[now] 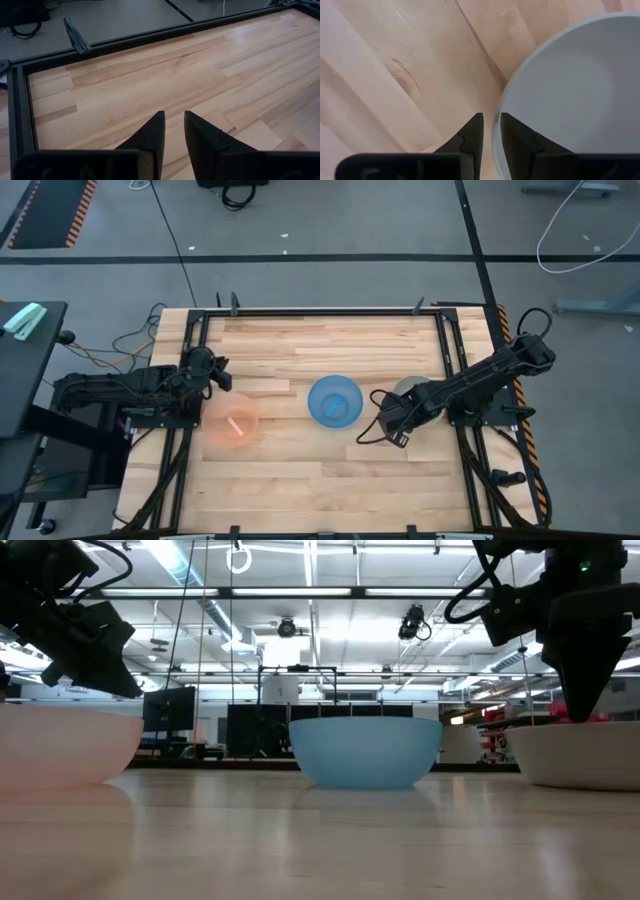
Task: Nest bowls inside each other
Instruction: Stack the gray bowl on top of the blue bowl
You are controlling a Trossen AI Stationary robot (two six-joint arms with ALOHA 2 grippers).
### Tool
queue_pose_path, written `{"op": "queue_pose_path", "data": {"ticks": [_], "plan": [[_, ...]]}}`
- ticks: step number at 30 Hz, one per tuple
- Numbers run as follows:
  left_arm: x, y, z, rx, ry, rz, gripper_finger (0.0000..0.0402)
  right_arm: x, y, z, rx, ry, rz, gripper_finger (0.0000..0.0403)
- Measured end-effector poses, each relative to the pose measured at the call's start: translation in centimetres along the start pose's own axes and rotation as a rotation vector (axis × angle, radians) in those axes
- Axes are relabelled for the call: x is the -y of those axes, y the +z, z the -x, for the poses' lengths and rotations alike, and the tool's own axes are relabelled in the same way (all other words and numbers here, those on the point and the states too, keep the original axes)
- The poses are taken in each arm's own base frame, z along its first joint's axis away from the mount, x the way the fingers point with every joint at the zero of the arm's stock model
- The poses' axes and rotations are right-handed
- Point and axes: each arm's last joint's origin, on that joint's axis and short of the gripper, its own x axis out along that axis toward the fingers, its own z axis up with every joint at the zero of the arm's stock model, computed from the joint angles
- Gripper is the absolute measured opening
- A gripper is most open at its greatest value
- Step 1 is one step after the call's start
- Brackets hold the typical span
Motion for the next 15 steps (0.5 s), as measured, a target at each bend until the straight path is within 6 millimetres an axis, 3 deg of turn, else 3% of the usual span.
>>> {"op": "queue_pose_path", "data": {"ticks": [15], "plan": [[0.0, 0.0, 0.0, 0.0, 0.0, -0.001, 0.0078, 0.6, -0.6, -1.9, -0.021, -0.027, -0.003, 0.0074]]}}
